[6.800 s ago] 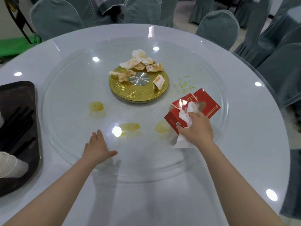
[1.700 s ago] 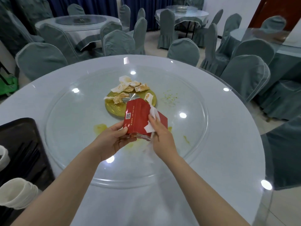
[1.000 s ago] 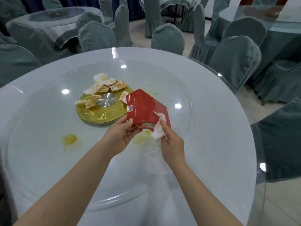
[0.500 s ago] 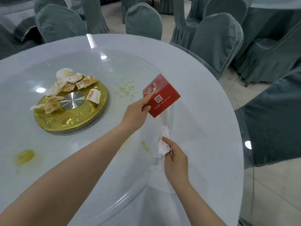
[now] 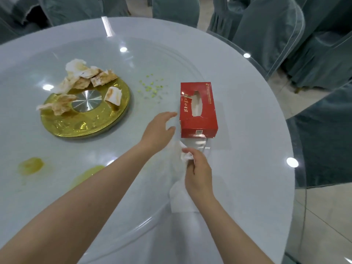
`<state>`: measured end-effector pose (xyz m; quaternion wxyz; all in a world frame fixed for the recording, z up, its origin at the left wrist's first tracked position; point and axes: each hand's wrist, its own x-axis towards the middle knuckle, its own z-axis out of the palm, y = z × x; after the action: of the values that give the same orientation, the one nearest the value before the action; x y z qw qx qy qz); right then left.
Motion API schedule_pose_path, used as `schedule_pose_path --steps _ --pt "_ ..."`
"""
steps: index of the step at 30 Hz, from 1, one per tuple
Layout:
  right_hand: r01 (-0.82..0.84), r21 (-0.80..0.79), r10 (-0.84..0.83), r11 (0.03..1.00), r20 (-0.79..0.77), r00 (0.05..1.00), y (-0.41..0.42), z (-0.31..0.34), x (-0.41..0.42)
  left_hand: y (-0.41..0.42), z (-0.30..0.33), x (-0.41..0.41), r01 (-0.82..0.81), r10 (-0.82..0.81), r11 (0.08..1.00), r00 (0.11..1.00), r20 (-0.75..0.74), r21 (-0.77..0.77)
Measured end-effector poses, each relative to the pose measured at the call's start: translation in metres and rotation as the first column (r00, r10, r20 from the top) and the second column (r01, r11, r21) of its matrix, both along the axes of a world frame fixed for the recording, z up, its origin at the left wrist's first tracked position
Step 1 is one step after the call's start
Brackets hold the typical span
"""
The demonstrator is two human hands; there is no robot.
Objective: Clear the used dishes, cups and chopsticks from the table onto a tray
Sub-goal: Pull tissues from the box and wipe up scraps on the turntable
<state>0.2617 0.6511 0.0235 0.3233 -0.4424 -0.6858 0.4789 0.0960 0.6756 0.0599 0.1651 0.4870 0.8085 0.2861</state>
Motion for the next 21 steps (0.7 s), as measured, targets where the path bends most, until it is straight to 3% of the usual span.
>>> schedule_pose_path --steps 4,6,9,12,18,21 --pt "-0.060 -0.041 0.058 0.997 -0.059 0.997 0.004 0.012 -0.019 -0.067 -0.003 -0.021 -0.163 0.160 0.986 0.984 0.084 0.022" --pt "-0.096 -0.076 0.095 0.992 -0.013 0.995 0.012 0.011 -0.027 -0.106 -0.007 -0.031 -0.216 0.213 0.976 0.973 0.084 0.019" --pt "-0.173 0.085 0.138 0.981 0.313 0.940 0.026 0.002 -0.032 -0.151 -0.014 -0.048 -0.316 0.317 0.949 0.946 0.065 -0.022" --pt "-0.393 0.267 0.133 0.880 0.655 0.744 0.027 -0.013 -0.024 -0.185 -0.015 -0.066 -0.393 0.394 0.919 0.918 0.043 -0.036" --pt "-0.517 0.365 0.155 0.775 0.682 0.714 0.019 -0.016 -0.015 -0.256 -0.025 -0.086 -0.523 0.523 0.851 0.852 -0.006 -0.043" --pt "-0.578 0.272 0.185 0.769 0.771 0.609 0.005 -0.018 -0.015 -0.301 -0.038 -0.087 -0.618 0.618 0.782 0.785 -0.022 -0.082"
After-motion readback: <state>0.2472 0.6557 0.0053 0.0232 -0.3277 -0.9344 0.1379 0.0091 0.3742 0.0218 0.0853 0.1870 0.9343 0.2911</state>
